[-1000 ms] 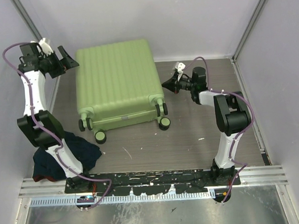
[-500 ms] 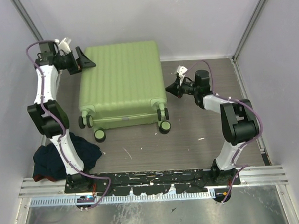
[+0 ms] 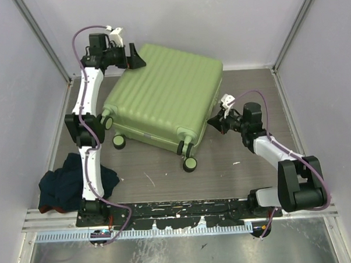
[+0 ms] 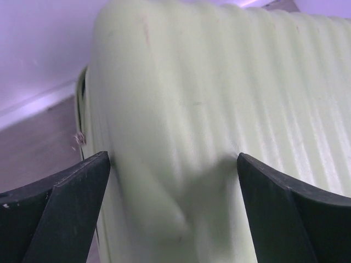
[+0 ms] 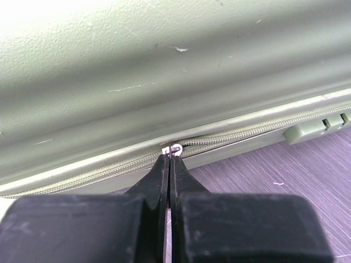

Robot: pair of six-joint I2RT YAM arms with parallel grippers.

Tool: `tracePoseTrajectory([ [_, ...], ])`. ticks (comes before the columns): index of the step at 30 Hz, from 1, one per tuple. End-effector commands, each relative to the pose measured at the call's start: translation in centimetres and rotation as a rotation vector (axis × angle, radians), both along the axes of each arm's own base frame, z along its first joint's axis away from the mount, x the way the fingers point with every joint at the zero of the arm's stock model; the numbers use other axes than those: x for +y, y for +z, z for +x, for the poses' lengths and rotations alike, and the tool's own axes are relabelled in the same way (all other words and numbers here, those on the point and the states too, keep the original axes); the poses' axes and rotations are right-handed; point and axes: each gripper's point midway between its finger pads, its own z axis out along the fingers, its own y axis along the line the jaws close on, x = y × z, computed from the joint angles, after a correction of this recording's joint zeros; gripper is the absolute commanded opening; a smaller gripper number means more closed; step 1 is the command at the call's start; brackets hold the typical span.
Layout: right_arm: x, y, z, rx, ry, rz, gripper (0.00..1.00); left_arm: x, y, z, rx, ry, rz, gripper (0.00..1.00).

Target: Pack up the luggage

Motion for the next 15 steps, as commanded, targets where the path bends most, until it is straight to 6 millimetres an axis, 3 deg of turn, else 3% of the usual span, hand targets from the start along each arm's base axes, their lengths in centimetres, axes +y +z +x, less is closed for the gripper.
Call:
tracePoseTrajectory([
  [1, 2.9, 3.5, -1.7, -0.080, 0.086, 0.086, 0.01, -0.1, -3.7, 1.4, -0.082, 0.021, 0.262, 0.98],
  [4, 3.9, 3.5, -2.0, -0.074, 0.092, 0.098, 0.01, 2.8, 0.8, 1.4, -0.173, 0.115, 0.308, 0.98],
  [8, 5.2, 3.4, -2.5, -0.056, 0.110, 0.116, 0.01, 6.6, 5.6, -1.7, -0.199, 0.217, 0.356, 0.98],
  [12, 6.3, 3.5, -2.8, -0.059, 0.129, 0.121, 0.00, 9.7, 7.3, -7.5, -0.103, 0.250, 0.375, 0.98],
  [15, 6.7, 3.6, -2.8, -0.053, 0.129, 0.126, 0.01, 10.7, 6.4, -12.1, 0.071, 0.221, 0.228, 0.98],
])
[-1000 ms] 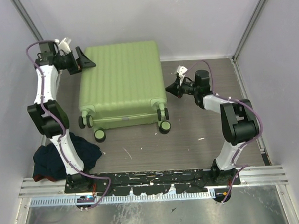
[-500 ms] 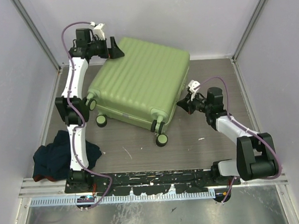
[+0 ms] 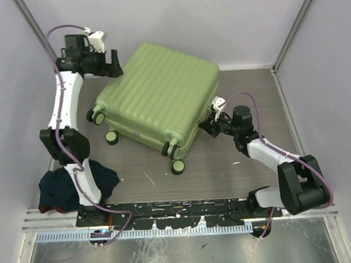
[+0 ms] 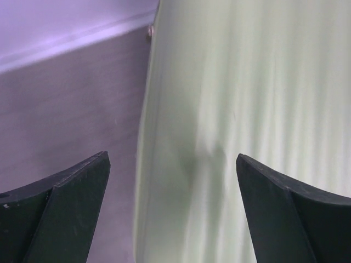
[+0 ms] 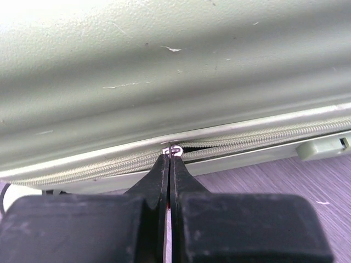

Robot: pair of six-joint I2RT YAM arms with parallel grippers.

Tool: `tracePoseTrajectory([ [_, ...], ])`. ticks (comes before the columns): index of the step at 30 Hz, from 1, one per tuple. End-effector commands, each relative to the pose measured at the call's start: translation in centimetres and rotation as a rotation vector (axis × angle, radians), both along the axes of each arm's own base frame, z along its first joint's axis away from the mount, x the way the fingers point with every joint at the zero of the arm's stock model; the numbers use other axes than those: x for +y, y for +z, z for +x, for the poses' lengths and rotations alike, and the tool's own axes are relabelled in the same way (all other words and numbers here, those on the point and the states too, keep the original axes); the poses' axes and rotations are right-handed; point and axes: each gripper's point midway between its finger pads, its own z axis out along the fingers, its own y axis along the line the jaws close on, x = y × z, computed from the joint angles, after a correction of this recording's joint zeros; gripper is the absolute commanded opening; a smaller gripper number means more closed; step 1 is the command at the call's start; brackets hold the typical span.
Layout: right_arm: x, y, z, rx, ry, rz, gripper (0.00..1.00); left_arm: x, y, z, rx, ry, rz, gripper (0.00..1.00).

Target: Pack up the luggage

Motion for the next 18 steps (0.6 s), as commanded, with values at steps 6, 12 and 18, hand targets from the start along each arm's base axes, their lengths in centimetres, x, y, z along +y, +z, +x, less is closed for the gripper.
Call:
tracePoseTrajectory([
  [6, 3.4, 3.4, -1.7, -0.082, 0.140, 0.081, 0.00, 5.6, -0.5, -10.2, 0.263, 0.137, -0.380, 0.98],
  [12, 3.1, 3.2, -2.3, -0.086, 0.142, 0.062, 0.01, 5.0, -2.0, -6.4, 0.267, 0.065, -0.540, 0.99],
  [18, 2.2, 2.9, -2.7, -0.096, 0.109, 0.038, 0.01, -6.0, -2.6, -6.5, 0.369, -0.274, -0.596, 0.66],
])
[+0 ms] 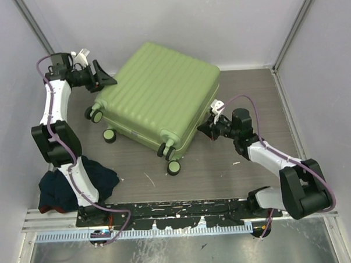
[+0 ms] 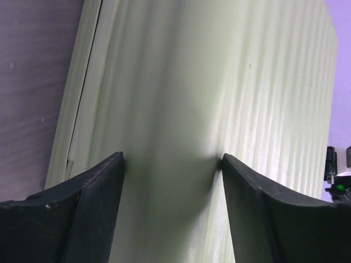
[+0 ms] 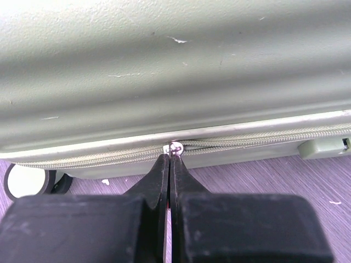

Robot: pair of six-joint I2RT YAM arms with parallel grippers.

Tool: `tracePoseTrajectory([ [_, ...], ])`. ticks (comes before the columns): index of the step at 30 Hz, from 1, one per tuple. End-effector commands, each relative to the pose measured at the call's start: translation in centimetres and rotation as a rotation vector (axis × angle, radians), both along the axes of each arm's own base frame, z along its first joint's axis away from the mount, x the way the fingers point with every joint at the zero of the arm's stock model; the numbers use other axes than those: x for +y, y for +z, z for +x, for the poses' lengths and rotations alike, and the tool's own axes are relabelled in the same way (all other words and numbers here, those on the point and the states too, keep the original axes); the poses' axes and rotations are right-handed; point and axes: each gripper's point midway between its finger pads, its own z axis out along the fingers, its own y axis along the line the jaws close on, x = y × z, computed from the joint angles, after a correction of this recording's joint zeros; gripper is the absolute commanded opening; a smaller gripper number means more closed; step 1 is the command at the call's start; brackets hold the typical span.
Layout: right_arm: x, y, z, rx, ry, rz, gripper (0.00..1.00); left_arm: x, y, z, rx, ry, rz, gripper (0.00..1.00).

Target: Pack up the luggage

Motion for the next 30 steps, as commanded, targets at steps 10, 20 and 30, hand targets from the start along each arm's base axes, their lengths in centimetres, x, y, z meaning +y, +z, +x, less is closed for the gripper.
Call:
tracePoseTrajectory([
  [10, -0.2, 2.3, -3.6, -0.084, 0.036, 0.036, 0.01, -19.6, -0.9, 0.0, -0.121, -0.498, 0.041, 0.47],
  [20, 1.9, 2.3, -2.4, -0.053, -0.011, 0.106, 0.01, -7.3, 7.6, 0.2, -0.347, -0.153, 0.448, 0.98],
  [30, 6.8, 4.0, -1.0, -0.072, 0.018, 0.132, 0.01, -7.4, 4.9, -18.4, -0.179, -0.430, 0.417, 1.00],
])
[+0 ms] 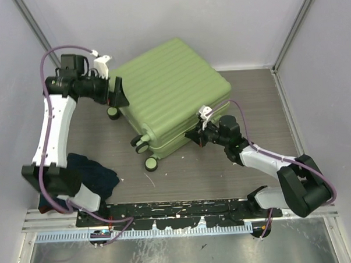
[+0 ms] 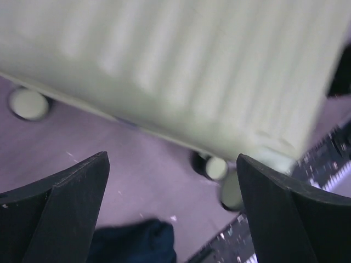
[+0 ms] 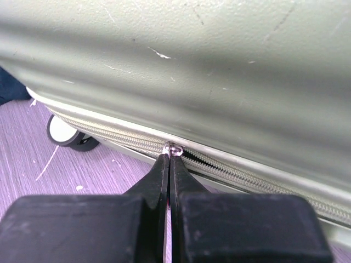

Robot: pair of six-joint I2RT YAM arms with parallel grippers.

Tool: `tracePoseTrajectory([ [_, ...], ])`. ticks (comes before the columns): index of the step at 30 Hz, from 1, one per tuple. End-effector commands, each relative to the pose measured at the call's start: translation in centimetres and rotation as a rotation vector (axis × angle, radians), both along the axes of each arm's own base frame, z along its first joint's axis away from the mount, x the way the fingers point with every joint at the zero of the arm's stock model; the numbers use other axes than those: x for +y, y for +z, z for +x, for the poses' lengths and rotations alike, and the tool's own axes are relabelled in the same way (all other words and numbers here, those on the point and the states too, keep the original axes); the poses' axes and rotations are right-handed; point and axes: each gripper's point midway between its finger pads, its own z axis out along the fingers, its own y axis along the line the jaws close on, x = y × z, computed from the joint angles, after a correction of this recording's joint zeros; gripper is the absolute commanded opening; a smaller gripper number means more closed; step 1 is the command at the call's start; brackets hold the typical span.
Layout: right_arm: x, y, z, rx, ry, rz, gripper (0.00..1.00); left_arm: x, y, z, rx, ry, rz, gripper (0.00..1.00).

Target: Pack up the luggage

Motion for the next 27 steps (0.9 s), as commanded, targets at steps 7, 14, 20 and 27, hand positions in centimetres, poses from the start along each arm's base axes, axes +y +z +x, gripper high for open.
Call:
tracePoseTrajectory([
  [7, 4.2, 3.9, 1.9, -0.086, -0.004, 0.058, 0.01, -0.5, -6.3, -14.0, 0.111, -0.231, 0.223, 0.98],
  [14, 3.8, 2.6, 1.2, -0.032, -0.003, 0.004, 0.01, -1.9, -7.8, -14.3, 0.116, -0.292, 0.295, 0.98],
  [20, 3.0, 2.4, 1.4, -0.028, -0.043, -0.027, 0.01, -3.4, -9.5, -14.0, 0.117, -0.388, 0.345, 0.84],
  [27, 2.1, 2.7, 1.4, -0.041, -0.066, -0.078, 0.01, -3.4, -11.0, -14.4, 0.183, -0.438, 0.365, 0.47],
])
